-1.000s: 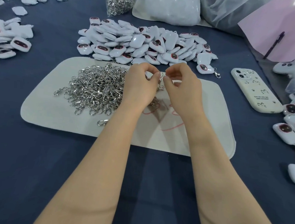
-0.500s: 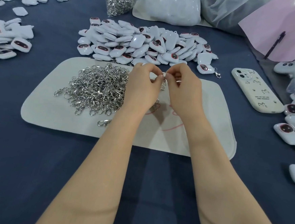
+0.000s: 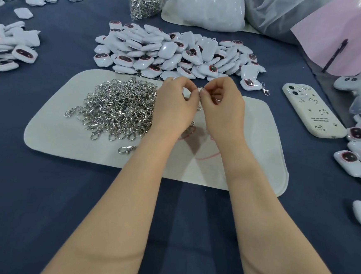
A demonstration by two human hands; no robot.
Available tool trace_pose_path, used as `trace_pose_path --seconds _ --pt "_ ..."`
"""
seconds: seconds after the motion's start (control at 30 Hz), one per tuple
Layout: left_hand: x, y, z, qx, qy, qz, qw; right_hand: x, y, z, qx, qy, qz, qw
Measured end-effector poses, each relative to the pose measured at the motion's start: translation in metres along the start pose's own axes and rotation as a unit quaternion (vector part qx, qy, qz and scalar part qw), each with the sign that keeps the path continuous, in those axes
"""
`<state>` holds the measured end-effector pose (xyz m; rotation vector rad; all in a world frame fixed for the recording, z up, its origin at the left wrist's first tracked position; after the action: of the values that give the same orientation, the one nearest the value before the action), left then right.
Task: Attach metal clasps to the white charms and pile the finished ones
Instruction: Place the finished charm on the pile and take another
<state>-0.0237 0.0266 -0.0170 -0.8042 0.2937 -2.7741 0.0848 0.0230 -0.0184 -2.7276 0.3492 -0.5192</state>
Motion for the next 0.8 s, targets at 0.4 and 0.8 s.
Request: trace_pose_path --seconds 0.4,0.8 --pt "0.0007 0.0000 0.0016 -0.031 -0.039 0.016 0.999 -0.0003 0.0007 -0.0022 0.007 0.014 -0.008 1.000" --pt "0.0015 0.0031 0.0074 -0.033 -0.082 0.031 0.996 -0.0035 0.0005 -0.0001 0.002 0.028 -0.023 0.999"
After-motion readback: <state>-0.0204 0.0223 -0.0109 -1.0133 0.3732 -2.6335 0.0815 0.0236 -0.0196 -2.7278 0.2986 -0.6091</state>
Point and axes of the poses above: each hand's wrist, its own y-axis away from the middle knuckle, its own x-axis out of the back of the hand, z = x × y, the point moved 3 cm from there along -y, towards the middle knuckle, and after that the axes turned 1 degree about y, right-handed, at the moved point
